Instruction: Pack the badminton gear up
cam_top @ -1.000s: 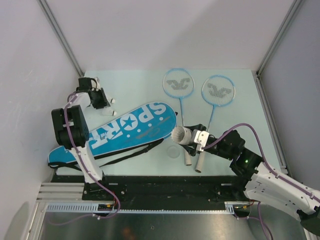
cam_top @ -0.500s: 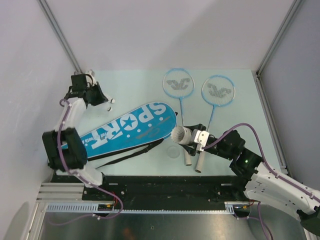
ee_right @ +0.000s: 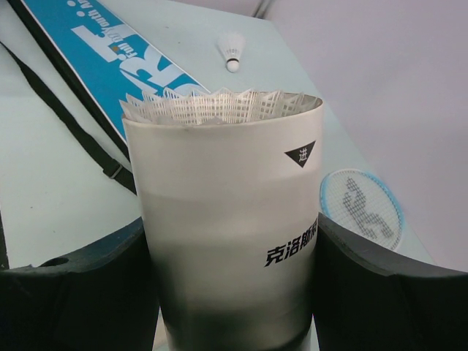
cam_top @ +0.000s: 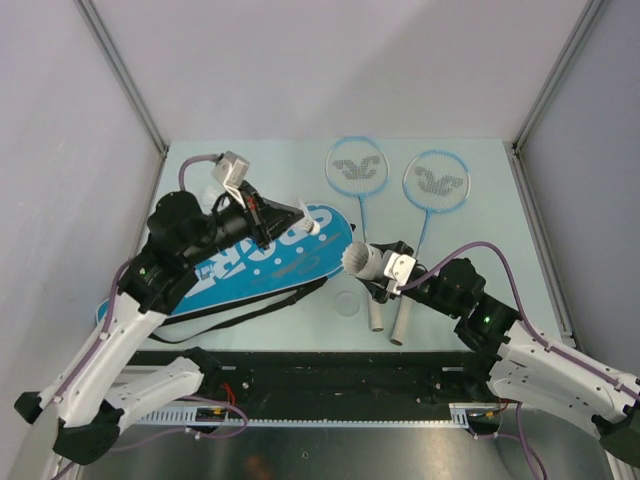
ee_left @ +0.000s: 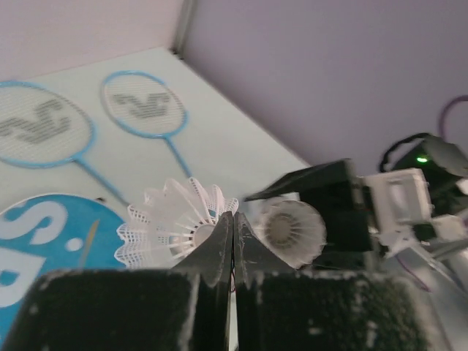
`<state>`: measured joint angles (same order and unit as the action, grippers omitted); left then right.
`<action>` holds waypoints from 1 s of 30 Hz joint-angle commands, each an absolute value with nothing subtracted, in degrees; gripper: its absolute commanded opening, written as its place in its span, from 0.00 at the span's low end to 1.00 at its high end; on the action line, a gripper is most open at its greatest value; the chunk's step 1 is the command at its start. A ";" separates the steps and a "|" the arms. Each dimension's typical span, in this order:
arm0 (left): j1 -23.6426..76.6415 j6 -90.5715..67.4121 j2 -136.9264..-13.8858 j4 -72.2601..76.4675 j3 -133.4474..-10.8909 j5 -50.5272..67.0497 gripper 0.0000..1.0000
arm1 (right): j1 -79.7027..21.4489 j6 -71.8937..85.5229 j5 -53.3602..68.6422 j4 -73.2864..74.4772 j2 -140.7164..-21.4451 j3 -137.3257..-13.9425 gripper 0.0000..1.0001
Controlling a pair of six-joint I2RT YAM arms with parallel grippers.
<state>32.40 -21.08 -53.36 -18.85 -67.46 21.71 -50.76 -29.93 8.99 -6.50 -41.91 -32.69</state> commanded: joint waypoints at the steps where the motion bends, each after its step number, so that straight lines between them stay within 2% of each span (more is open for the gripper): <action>1: 39.54 -26.01 -53.96 -14.33 -66.00 16.17 0.00 | -50.98 -25.75 6.33 -8.44 -41.57 -32.78 0.28; 19: 55.63 -27.51 -60.03 -10.20 -66.19 8.88 0.01 | -50.98 -24.87 5.01 -10.10 -40.61 -32.78 0.28; 26: 57.74 -31.55 -60.91 -0.18 -59.96 6.24 0.01 | -50.98 -22.94 2.73 -12.48 -40.87 -32.78 0.28; 28: 57.74 -31.99 -61.26 2.28 -59.50 8.69 0.17 | -50.89 -22.68 2.81 -12.66 -40.78 -32.78 0.28; 29: 57.66 -32.34 -61.96 2.81 -59.50 10.01 0.31 | -50.98 -22.68 2.64 -12.57 -40.78 -32.70 0.28; 30: 57.66 -32.34 -62.31 3.42 -59.50 13.85 0.40 | -50.98 -22.68 2.46 -12.66 -41.04 -32.70 0.28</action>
<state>57.10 -29.85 -61.28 -3.60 -59.88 8.05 -50.76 -27.53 3.88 -8.64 -41.28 -32.69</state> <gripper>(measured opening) 0.261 0.704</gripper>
